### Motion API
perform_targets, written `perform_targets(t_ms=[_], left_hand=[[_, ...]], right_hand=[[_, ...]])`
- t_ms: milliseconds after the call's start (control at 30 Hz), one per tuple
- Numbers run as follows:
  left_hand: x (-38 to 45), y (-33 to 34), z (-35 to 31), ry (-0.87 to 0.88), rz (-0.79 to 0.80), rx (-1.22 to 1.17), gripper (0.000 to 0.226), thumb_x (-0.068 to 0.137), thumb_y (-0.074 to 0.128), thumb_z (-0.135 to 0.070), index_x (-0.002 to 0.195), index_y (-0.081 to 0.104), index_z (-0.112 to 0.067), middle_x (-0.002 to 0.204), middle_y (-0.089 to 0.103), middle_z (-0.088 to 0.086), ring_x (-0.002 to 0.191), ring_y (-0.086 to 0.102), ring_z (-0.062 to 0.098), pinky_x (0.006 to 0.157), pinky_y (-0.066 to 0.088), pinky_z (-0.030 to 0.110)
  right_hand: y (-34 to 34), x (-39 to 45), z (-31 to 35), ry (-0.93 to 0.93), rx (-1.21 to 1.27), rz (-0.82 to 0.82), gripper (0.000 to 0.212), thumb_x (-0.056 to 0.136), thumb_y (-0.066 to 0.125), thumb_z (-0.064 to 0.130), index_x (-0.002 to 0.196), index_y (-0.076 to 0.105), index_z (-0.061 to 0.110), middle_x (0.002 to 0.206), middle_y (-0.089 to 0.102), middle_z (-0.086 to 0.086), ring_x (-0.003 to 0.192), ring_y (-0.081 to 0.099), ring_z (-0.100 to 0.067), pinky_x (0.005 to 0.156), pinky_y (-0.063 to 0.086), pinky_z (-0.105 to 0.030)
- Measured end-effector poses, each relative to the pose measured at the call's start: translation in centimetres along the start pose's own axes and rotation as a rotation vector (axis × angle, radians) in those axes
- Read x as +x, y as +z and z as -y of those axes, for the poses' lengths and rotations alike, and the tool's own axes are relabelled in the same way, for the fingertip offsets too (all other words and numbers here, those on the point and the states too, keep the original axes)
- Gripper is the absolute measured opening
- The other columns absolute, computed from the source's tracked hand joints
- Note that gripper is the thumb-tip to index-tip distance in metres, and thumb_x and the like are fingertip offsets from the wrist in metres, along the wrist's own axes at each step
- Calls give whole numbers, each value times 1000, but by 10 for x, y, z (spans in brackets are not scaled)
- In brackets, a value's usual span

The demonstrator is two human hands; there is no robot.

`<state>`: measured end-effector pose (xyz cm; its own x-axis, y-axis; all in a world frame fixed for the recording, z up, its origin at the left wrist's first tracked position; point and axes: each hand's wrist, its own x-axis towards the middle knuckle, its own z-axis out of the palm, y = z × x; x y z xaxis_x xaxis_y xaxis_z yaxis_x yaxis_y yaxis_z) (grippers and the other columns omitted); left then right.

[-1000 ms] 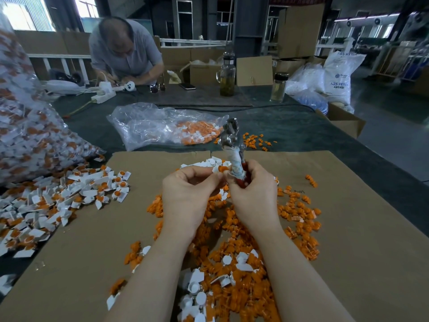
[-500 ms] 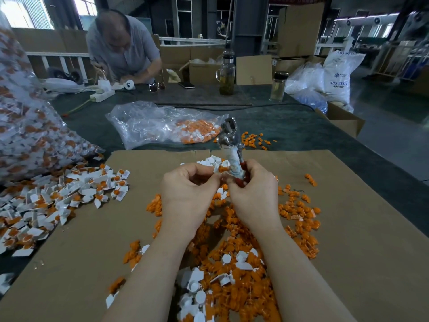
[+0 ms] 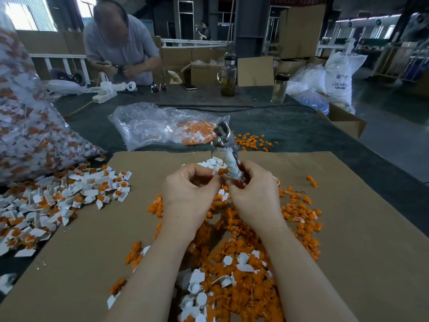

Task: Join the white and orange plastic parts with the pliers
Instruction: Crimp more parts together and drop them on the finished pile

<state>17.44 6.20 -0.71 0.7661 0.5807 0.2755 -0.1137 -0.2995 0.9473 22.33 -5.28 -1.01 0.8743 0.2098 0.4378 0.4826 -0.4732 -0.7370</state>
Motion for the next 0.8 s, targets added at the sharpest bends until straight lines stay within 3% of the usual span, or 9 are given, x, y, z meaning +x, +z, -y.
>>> perform_targets(t_ms=[200, 300, 433, 533, 667, 733, 800], left_hand=[[4, 1, 4, -71, -38, 12, 14, 80, 81, -21, 70, 72, -24, 65, 71, -5, 63, 67, 12, 57, 53, 24], [4, -2, 3, -62, -26, 5, 12, 82, 79, -20, 74, 71, -21, 66, 71, -3, 63, 68, 12, 55, 54, 20], [4, -6, 0, -81, -22, -124, 6, 86, 75, -13, 82, 70, -13, 65, 72, -3, 61, 69, 5, 55, 51, 12], [3, -9, -3, -91, -16, -227, 3, 88, 70, -9, 86, 68, -9, 63, 71, -8, 61, 70, 1, 51, 50, 11], [4, -13, -4, -75, -23, -308, 0, 89, 68, -3, 89, 68, -4, 63, 71, -5, 61, 69, 4, 56, 52, 12], [5, -15, -4, -70, -25, -324, 4, 89, 68, -2, 87, 68, -5, 63, 70, -5, 62, 69, 5, 60, 53, 13], [6, -17, -3, -60, -22, -322, 6, 88, 68, -3, 86, 67, -8, 64, 71, -6, 63, 69, 5, 61, 53, 12]], right_hand=[[-3, 2, -2, -16, -3, 89, 15, 87, 65, 21, 102, 67, 22, 77, 59, 17, 75, 58, -7, 62, 44, -25], [-7, 3, -2, 34, 142, 159, 15, 88, 67, 23, 103, 69, 21, 84, 67, 10, 80, 63, -7, 71, 54, -32], [-17, 2, -3, 88, 283, 249, 9, 87, 67, 18, 92, 69, 25, 84, 71, 2, 81, 66, -12, 76, 56, -34], [-24, 3, -6, 115, 277, 343, 13, 85, 67, 15, 88, 68, 28, 84, 69, 2, 81, 65, -14, 76, 55, -33], [-28, 4, -8, 86, 187, 477, 10, 86, 67, 17, 94, 67, 22, 94, 68, -11, 87, 64, -27, 82, 51, -46], [-30, 4, -9, 72, 142, 543, 10, 86, 67, 19, 96, 66, 21, 93, 67, -8, 86, 63, -21, 79, 50, -43], [-32, 5, -10, 52, 124, 598, 13, 86, 68, 19, 92, 63, 29, 83, 64, 8, 75, 59, -1, 66, 43, -26]])
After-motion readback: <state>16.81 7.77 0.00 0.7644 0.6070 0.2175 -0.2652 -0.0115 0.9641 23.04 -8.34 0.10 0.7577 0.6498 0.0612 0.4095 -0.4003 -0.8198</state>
